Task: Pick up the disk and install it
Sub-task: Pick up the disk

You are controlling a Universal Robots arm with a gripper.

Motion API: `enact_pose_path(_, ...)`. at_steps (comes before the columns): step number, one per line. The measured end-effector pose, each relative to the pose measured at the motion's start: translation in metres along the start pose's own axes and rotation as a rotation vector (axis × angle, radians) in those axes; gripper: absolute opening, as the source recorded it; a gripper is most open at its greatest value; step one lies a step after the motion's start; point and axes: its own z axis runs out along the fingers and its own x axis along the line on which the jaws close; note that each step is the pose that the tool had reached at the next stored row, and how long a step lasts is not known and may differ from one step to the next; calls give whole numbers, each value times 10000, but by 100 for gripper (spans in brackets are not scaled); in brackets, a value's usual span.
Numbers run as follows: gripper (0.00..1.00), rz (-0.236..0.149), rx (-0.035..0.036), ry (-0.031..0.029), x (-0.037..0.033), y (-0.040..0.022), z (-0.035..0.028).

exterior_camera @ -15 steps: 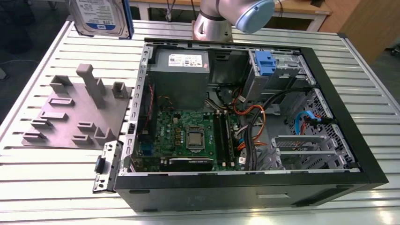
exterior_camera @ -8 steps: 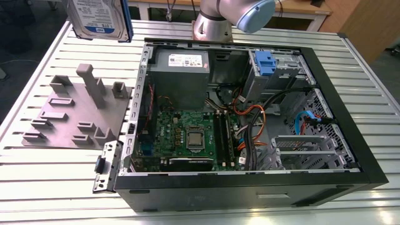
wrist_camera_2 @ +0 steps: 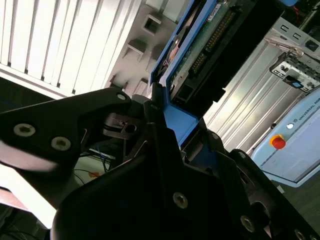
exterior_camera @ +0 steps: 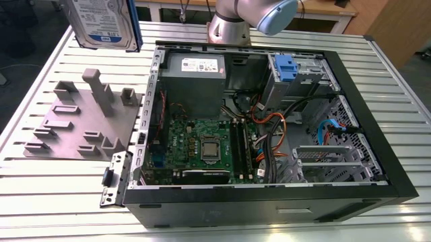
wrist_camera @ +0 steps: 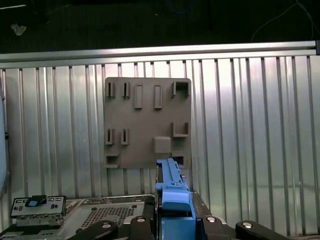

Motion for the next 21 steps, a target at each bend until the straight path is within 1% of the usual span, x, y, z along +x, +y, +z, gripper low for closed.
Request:
enact_pose_path(2, 36, 0, 0, 1, 23, -23, -1)
enact_pose_path(4, 36, 0, -1, 2, 26, -57, -2)
enact_pose_path(8, 36, -1, 0, 0, 20, -157, -1)
enact_pose_path(11, 36, -26, -2, 2, 13, -254, -2)
enact_pose_path(13, 36, -97, -4, 2, 10, -294, -1)
enact_pose_path(15, 36, -129, -5, 2, 19, -309, -1)
enact_pose_path(17, 36, -133, -5, 1, 43, -317, -2)
enact_pose_path(21, 36, -133, -5, 2, 126, -326, -6)
